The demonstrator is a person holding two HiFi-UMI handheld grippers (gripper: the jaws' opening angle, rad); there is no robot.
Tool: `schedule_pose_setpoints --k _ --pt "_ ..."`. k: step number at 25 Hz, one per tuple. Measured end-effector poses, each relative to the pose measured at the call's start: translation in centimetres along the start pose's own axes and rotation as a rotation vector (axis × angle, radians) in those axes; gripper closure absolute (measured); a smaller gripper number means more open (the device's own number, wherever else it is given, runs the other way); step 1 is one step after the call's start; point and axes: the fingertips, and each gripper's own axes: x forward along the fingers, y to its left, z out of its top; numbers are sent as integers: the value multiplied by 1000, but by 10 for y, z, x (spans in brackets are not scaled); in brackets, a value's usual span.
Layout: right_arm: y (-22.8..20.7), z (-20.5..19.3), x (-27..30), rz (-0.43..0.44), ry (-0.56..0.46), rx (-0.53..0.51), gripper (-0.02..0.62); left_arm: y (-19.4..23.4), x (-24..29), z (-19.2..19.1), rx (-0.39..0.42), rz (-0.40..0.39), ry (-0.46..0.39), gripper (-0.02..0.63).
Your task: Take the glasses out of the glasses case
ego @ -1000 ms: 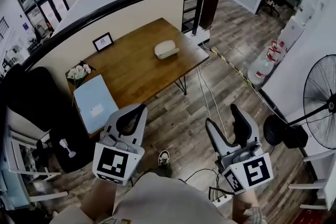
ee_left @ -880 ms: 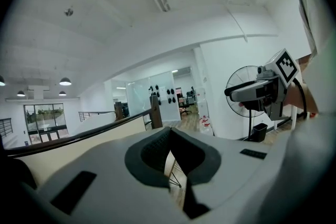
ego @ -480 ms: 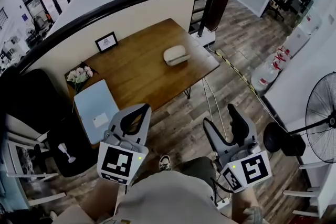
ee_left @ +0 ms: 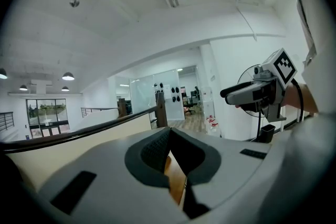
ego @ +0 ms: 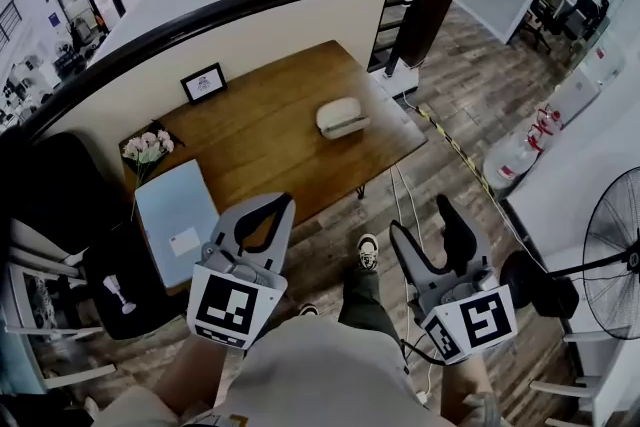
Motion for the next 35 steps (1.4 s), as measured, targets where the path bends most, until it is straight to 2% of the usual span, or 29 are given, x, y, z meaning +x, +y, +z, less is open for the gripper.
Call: schedule_pose_setpoints --k 5,11,24,30,35 --pt "-37 -11 30 27 6 10 303 8 43 -4 26 23 26 604" --pt "-102 -12 87 85 16 28 303 25 112 8 31 74 56 604" --pt "-233 -10 255 337 52 15 304 87 277 12 -3 271 187 604" --pt "-270 -15 320 458 56 -14 305 108 333 10 -37 345 206 604" --pt "-284 -23 357 529 70 -18 308 123 350 5 -37 418 243 604"
